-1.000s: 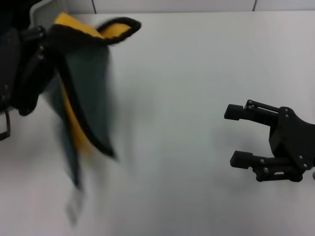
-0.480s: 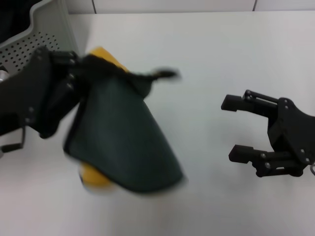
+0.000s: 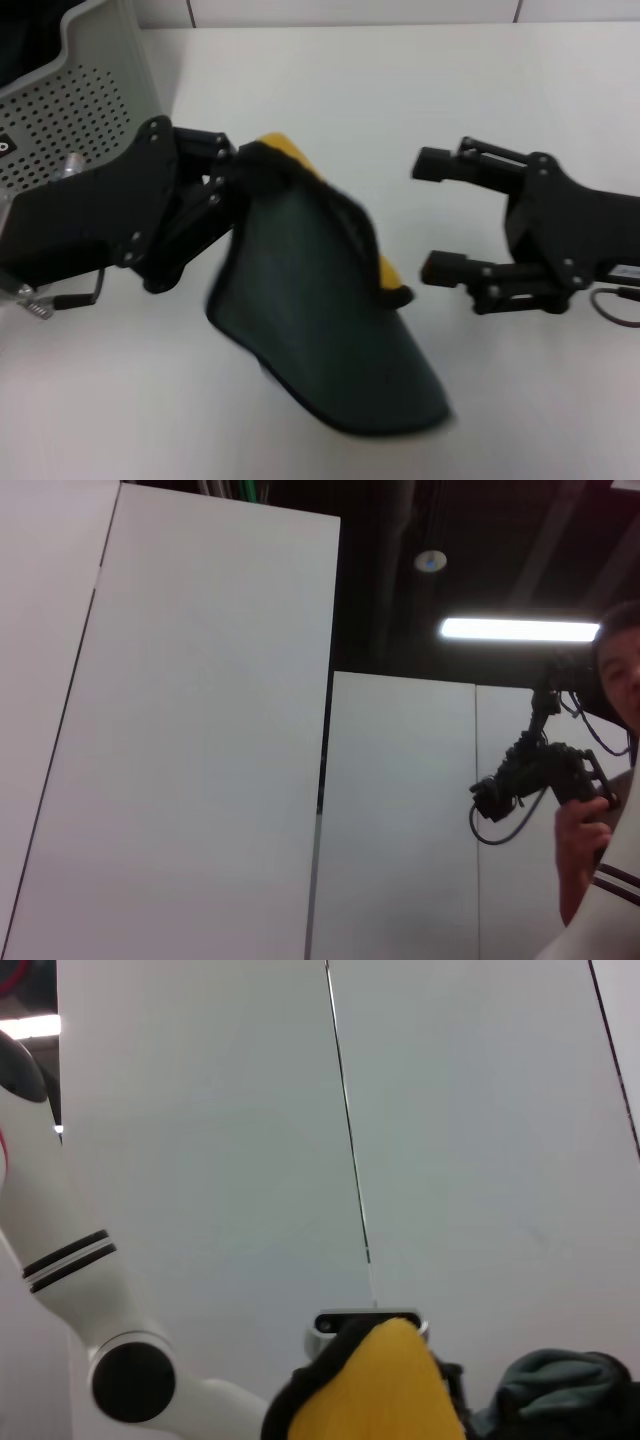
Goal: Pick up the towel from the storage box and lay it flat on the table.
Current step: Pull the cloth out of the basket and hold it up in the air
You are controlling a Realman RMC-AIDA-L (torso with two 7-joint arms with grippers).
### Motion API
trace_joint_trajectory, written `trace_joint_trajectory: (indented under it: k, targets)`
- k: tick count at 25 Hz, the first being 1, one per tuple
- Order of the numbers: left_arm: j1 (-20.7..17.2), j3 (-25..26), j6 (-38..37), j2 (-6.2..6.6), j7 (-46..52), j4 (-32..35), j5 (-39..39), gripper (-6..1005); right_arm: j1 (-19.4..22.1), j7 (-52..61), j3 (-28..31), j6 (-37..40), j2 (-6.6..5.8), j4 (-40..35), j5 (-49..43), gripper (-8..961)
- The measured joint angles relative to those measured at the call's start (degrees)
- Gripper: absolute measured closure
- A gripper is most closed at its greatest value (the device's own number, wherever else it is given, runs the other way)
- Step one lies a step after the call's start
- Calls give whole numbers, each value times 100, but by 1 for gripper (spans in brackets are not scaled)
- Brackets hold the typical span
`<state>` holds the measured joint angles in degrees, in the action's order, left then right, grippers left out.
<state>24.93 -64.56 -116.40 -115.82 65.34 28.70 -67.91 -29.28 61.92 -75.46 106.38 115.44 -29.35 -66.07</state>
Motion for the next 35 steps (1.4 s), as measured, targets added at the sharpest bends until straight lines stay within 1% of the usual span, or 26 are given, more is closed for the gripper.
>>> trace_joint_trajectory:
  k: [2,4,10,16,22,24,26,29,30,35]
  targets:
    - [103,1,20,-14,-122,-180,21,981,-31,-1,-83,-25,40,-31,-15,85]
    - [176,2,112,-27,-227,-321,39,980,-50,-1,-185,46,53,-47,-8,85]
    - [169,5,741,-92,-293,-363,51,978,5,-2,-209,501,57,-114,143,85]
    - [172,5,822,-160,-373,-364,30,975,47,-67,-182,317,46,-8,330,113]
    - [152,5,807,-166,-429,-360,86,973,205,-73,-154,173,55,24,410,236]
    - [152,12,815,-198,-487,-373,160,973,227,-74,-167,144,66,28,411,272]
    - [152,81,856,-264,-632,-395,236,972,238,-75,-188,66,72,31,433,270]
    - [148,273,963,-397,-795,-446,268,971,245,-141,-328,-99,74,45,630,268]
    - [149,330,1004,-421,-814,-473,281,970,254,-195,-417,-175,74,52,753,267]
    - [248,361,1073,-440,-1009,-915,596,968,311,-612,-1029,-651,75,70,1535,268]
